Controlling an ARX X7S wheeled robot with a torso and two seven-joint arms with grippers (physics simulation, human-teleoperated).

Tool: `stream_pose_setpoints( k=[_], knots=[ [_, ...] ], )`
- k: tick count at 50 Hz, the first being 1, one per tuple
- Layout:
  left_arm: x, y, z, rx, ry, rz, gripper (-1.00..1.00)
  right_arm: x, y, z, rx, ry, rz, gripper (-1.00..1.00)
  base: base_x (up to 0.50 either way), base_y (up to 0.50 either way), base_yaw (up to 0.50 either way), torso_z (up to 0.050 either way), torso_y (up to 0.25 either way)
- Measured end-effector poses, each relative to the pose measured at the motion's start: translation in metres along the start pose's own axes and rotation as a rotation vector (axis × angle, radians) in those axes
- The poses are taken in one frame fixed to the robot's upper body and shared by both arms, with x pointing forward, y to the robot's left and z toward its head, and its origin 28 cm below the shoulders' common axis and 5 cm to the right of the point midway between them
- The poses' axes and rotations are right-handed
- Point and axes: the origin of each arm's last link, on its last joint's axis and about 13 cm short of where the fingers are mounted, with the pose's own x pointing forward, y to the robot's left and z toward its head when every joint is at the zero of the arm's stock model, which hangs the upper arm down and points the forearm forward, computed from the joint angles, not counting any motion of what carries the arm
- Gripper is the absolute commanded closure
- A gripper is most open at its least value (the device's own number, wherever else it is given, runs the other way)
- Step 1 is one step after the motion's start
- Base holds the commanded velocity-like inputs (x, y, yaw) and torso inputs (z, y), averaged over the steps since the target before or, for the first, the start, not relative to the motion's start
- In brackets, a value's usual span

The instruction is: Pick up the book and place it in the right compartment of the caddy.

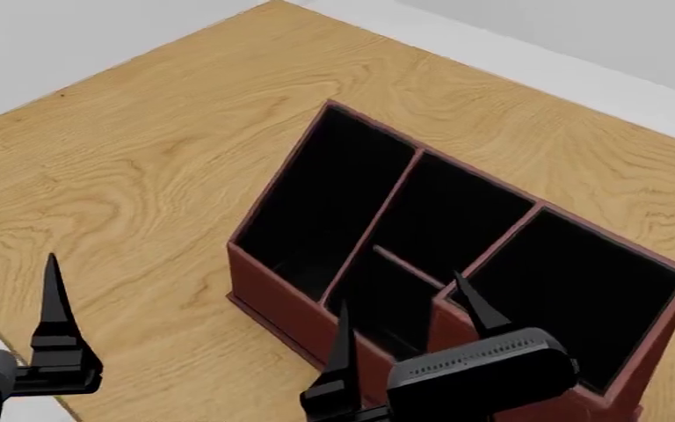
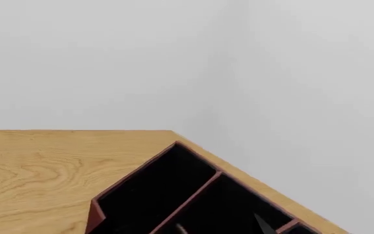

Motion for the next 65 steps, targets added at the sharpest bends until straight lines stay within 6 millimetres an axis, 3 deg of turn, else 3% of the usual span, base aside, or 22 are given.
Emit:
stream_pose_setpoints(
  k=[19,44,65],
  knots=[
    [-0.0004,0.0003,-0.0002,0.002,-0.001,0.0,-1.0,0.0,0.0003,-0.0005,-0.032,0.021,-0.022,-1.0,0.0,0.0,0.5,0.0,0.0],
    [-0.0007,0.0007,0.0007,0.004,-0.001,0.002,-1.0,-0.0009,0.0004,0.0015,0.026,-0.019,0.03,-1.0,0.26,-0.29,0.0,0.0,0.0],
    [-0.0001,0.0008,0.0007,0.001,-0.002,0.003,-1.0,-0.0013,-0.0011,0.0011,0.05,-0.032,0.026,-1.0,0.02,-0.09,0.0,0.0,0.0]
  ],
)
